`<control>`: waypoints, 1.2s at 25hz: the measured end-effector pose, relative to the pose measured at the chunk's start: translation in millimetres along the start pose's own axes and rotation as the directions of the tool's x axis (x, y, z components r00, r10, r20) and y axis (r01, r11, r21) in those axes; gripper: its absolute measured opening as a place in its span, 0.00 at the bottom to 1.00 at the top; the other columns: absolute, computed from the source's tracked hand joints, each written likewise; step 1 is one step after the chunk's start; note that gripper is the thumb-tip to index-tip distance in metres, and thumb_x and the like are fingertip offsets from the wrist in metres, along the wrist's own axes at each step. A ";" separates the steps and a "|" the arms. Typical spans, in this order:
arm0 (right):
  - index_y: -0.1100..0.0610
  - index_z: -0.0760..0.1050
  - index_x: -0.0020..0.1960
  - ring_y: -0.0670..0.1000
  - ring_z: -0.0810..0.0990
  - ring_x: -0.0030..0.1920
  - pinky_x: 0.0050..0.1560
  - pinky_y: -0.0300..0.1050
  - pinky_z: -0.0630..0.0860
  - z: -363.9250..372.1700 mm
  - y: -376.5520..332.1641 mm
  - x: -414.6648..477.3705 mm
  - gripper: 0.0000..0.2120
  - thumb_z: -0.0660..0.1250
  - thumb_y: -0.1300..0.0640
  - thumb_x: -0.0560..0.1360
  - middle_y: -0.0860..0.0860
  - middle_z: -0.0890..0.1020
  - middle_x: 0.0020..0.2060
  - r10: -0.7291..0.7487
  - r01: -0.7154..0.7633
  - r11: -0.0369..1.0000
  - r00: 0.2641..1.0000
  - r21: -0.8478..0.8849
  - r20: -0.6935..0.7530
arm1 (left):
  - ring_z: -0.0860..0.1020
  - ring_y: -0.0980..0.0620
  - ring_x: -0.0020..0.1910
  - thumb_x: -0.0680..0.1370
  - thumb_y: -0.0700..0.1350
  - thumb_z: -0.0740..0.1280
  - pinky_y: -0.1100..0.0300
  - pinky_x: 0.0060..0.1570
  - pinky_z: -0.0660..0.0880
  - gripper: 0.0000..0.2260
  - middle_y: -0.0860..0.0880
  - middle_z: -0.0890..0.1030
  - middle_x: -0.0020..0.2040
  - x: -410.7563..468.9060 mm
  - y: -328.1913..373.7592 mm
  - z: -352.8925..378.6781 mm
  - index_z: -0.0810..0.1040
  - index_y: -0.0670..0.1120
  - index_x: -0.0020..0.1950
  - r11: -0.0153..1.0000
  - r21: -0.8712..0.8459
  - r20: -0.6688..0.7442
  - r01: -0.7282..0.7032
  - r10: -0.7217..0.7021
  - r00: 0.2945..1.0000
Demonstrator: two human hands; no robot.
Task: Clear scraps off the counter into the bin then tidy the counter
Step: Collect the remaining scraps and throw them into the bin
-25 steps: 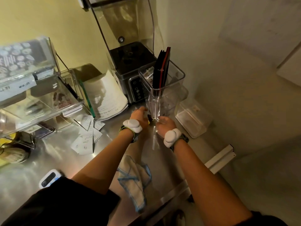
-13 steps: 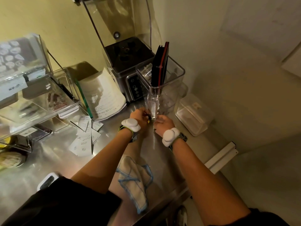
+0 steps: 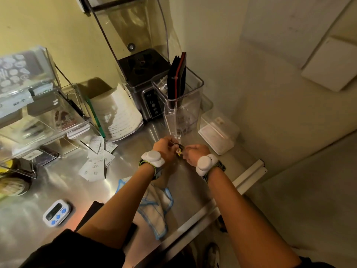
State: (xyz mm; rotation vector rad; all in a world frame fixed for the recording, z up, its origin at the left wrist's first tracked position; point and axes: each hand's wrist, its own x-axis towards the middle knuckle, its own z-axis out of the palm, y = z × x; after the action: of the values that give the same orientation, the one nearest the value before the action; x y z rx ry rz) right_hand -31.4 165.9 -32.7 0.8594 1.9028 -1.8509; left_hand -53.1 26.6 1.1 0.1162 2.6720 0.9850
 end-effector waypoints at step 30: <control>0.45 0.78 0.35 0.51 0.81 0.41 0.45 0.43 0.77 -252.7 136.5 -81.5 0.07 0.74 0.52 0.71 0.52 0.83 0.42 0.007 0.017 0.998 0.900 0.052 -0.435 | 0.81 0.47 0.53 0.77 0.48 0.68 0.54 0.54 0.78 0.13 0.45 0.83 0.54 -78.5 159.3 208.8 0.78 0.43 0.59 0.952 0.018 0.375 -0.306 0.277 0.885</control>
State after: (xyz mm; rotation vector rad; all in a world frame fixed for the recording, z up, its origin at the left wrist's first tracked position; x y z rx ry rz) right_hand 157.6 394.7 -64.9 1.3867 2.1098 -1.8340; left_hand 80.0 264.4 -28.2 0.6717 2.3804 0.8406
